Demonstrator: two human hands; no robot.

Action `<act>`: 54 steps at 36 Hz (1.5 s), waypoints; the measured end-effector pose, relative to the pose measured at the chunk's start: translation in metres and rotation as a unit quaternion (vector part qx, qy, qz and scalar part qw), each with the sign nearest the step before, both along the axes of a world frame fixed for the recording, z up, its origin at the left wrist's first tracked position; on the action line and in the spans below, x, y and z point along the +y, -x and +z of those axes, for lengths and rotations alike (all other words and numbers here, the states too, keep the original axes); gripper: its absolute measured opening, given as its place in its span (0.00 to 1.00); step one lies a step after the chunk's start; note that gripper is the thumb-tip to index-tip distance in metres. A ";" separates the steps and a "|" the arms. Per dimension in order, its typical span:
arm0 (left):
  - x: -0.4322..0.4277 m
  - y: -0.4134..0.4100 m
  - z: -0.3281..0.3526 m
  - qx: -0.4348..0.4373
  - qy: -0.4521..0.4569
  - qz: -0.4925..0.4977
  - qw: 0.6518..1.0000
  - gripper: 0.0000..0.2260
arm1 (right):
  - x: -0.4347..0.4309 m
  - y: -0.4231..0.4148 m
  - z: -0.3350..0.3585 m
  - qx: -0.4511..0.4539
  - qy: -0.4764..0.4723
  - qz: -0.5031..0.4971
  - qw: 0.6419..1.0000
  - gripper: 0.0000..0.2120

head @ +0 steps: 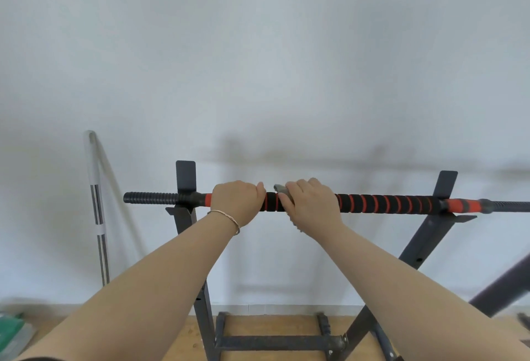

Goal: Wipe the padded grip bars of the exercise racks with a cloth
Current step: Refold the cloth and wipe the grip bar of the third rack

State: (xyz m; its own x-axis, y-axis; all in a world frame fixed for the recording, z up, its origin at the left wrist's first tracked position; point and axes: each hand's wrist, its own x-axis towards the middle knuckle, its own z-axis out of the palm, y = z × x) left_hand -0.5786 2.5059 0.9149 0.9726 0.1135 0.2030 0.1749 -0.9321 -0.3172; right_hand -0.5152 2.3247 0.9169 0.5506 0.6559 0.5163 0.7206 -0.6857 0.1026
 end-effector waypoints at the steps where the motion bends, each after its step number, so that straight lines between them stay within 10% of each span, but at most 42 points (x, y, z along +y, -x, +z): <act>1: 0.001 0.000 -0.002 -0.006 -0.005 0.002 1.000 0.10 | 0.002 0.000 -0.001 0.012 -0.017 -0.017 1.000 0.19; 4: 0.003 -0.001 -0.007 -0.010 -0.018 -0.003 1.000 0.13 | 0.007 -0.005 -0.006 -0.005 0.090 -0.017 0.996 0.30; 9: 0.002 0.002 -0.007 -0.042 -0.042 -0.016 0.998 0.15 | 0.016 -0.029 0.006 0.029 0.138 -0.026 0.990 0.17; 14: 0.000 0.006 -0.012 -0.184 -0.016 -0.063 0.981 0.06 | 0.026 -0.047 0.024 0.218 0.140 -0.008 0.966 0.22; 18: -0.001 0.009 -0.018 -0.177 0.001 -0.060 0.982 0.21 | 0.029 -0.051 0.033 0.331 0.095 -0.033 0.938 0.21; 20: 0.001 0.010 -0.017 -0.135 -0.037 -0.082 0.987 0.34 | 0.026 -0.050 0.035 0.288 0.073 -0.035 0.954 0.19; 25: 0.010 0.009 -0.002 -0.068 -0.028 -0.025 0.997 0.08 | 0.019 -0.026 0.020 0.170 -0.041 0.033 0.984 0.14; 34: 0.022 0.010 0.003 -0.001 -0.001 -0.004 1.000 0.06 | 0.029 -0.007 -0.001 -0.049 0.126 0.032 0.990 0.07; 42: 0.019 0.019 -0.005 -0.097 -0.034 -0.028 0.994 0.07 | 0.056 -0.031 0.020 0.183 0.181 -0.029 0.966 0.12; 48: 0.018 0.026 -0.012 -0.207 -0.025 -0.061 0.976 0.17 | 0.059 -0.043 0.041 0.465 0.103 -0.050 0.878 0.18; 54: 0.016 0.024 -0.004 -0.045 -0.037 -0.011 0.998 0.08 | 0.031 -0.012 0.011 0.092 0.106 0.035 0.990 0.10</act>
